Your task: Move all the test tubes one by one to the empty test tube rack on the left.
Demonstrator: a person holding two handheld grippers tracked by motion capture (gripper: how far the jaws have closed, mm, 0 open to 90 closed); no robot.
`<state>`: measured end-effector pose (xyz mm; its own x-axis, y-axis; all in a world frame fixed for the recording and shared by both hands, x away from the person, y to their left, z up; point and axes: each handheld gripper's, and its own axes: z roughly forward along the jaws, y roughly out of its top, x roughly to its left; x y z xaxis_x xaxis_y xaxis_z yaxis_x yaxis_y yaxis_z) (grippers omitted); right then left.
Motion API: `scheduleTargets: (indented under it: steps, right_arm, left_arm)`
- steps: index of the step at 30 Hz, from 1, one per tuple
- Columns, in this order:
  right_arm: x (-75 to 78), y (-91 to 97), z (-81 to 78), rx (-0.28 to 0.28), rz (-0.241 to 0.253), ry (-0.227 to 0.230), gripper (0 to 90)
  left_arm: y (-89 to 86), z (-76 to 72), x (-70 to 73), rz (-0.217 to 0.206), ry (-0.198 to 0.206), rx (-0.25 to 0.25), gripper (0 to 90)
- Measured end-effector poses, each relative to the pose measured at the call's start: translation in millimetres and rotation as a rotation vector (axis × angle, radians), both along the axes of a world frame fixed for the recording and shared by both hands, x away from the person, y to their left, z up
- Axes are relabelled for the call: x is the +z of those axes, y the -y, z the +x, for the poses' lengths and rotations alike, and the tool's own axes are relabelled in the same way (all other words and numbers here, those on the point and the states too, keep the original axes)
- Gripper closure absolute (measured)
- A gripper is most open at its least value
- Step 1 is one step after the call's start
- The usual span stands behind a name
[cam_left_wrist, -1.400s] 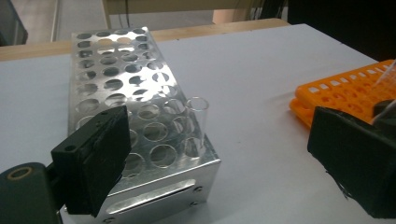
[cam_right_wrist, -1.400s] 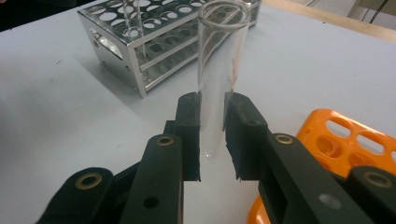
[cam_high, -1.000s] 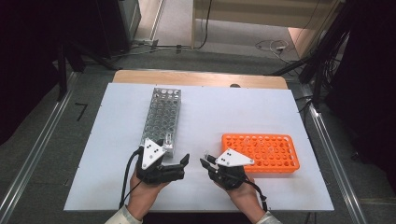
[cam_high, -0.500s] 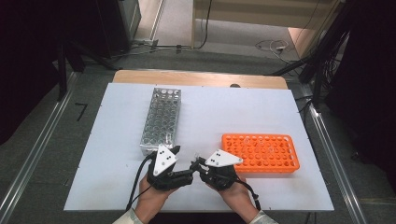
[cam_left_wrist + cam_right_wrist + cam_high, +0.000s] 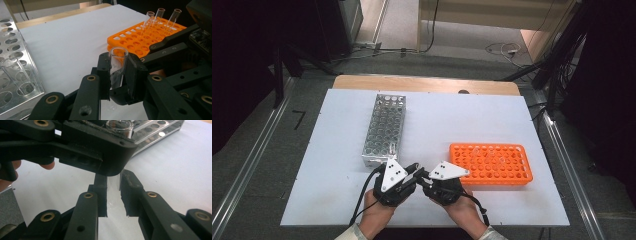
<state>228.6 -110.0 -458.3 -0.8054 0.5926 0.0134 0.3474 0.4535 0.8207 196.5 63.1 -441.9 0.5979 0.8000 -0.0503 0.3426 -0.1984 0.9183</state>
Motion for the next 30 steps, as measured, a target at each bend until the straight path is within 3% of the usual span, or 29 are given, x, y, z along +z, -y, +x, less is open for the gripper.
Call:
scheduleTargets:
  steps: [6, 13, 16, 25, 30]
  right_arm:
    - [1.9, 1.2, 0.2, -0.002, 0.006, -0.003, 72.3]
    - [5.3, 7.7, 2.8, 0.005, 0.04, -0.045, 49.9]
    - [4.3, 10.5, 3.6, -0.004, 0.024, -0.049, 38.2]
    - [7.3, 21.2, 6.9, -0.047, 0.038, -0.057, 25.0]
    - [6.2, 25.7, 5.1, -0.062, 0.041, -0.061, 25.0]
  left_arm:
    - [-0.2, 1.8, 2.7, -0.008, -0.004, -0.002, 74.9]
    - [-1.0, 9.7, 4.4, -0.012, -0.005, 0.015, 75.0]
    - [-1.1, 11.8, 4.4, -0.01, -0.006, 0.022, 75.0]
    - [-7.4, 18.3, 10.1, -0.026, 0.0, 0.058, 75.0]
    - [-12.1, 21.8, 15.0, -0.043, -0.003, 0.066, 75.1]
